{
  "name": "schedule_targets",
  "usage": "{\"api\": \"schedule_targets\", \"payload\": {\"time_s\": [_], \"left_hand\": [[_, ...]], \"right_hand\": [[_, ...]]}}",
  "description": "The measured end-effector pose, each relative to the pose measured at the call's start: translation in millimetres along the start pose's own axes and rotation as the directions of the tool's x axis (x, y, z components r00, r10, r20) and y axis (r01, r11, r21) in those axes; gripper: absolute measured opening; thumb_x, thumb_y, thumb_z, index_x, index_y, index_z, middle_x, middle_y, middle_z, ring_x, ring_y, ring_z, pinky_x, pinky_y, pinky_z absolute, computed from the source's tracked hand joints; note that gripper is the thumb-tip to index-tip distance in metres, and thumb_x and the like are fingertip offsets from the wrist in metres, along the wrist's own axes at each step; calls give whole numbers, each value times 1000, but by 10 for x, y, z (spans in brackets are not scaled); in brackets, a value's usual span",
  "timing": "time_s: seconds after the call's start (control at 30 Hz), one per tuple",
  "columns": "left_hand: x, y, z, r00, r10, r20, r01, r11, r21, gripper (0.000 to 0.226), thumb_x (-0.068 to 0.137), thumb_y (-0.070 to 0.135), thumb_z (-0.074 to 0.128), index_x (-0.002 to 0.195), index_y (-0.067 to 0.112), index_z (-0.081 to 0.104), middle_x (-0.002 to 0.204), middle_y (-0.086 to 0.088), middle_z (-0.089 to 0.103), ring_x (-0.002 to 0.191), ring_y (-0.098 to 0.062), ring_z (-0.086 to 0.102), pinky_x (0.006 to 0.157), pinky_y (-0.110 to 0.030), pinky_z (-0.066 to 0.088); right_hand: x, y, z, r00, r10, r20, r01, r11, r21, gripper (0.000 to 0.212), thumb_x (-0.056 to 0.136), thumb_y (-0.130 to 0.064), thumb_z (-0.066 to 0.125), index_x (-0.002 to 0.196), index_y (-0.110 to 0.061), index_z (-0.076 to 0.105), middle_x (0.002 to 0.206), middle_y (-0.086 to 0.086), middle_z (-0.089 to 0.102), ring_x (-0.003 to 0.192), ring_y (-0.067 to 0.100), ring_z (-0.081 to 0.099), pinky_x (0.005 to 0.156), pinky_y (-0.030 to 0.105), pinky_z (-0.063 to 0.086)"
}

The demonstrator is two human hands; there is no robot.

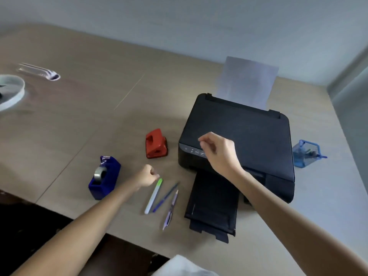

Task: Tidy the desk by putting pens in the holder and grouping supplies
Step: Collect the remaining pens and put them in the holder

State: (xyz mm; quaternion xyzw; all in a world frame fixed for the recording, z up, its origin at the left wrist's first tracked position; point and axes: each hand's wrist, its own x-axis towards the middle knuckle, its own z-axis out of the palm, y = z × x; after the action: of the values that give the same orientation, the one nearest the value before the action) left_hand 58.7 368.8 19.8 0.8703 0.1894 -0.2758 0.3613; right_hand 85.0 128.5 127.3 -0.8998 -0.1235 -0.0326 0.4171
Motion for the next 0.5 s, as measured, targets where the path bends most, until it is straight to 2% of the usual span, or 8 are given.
{"api": "schedule_targets", "payload": {"time_s": [0.07,0.13,0.2,0.27,0.33,0.4,0.5], "left_hand": [[124,-193,196,998,-57,-9,57,985,161,41,92,39,54,112,3,52,102,-12,57,99,-30,61,77,-31,44],[154,-265,355,1000,-21,-13,24,955,294,43,90,42,55,110,4,56,101,-10,60,96,-29,62,74,-33,45],[125,-310,444,998,48,-34,-29,906,422,36,90,36,54,109,5,61,112,-13,64,101,-30,63,79,-35,50],[145,-361,471,994,103,-42,-74,892,447,33,95,22,45,119,4,58,124,-16,59,113,-31,59,90,-36,48],[191,-391,461,995,84,-58,-57,930,364,36,97,8,35,129,0,50,131,-20,55,120,-33,54,98,-38,44],[257,-449,419,996,42,-79,-28,984,176,37,97,4,31,130,-3,47,129,-25,57,118,-37,56,98,-41,44],[258,-547,371,992,65,-109,-64,998,11,33,100,8,30,125,-5,47,116,-33,60,107,-41,59,89,-43,45]], "right_hand": [[-94,-19,282,995,41,95,-38,999,-31,12,89,-14,58,95,-11,69,81,1,73,70,13,66,66,21,51],[-179,20,512,971,128,202,-109,989,-101,11,88,-14,58,91,-10,67,74,6,72,65,18,64,65,29,52],[-253,101,688,924,249,292,-195,960,-203,14,89,-15,55,92,-8,67,74,6,69,64,20,61,66,32,54],[-316,204,857,864,375,335,-283,914,-292,18,89,-14,54,93,-4,68,79,7,65,66,22,60,66,33,55],[-362,287,1021,812,466,352,-351,871,-344,21,89,-12,52,89,3,67,85,14,67,70,29,63,64,34,55],[-386,308,1198,753,548,364,-405,822,-401,20,89,-10,50,87,6,62,87,18,65,71,31,63,58,29,50],[-401,298,1459,708,603,368,-437,783,-443,25,90,-9,49,107,6,59,101,22,64,82,33,62,63,26,45]]}}
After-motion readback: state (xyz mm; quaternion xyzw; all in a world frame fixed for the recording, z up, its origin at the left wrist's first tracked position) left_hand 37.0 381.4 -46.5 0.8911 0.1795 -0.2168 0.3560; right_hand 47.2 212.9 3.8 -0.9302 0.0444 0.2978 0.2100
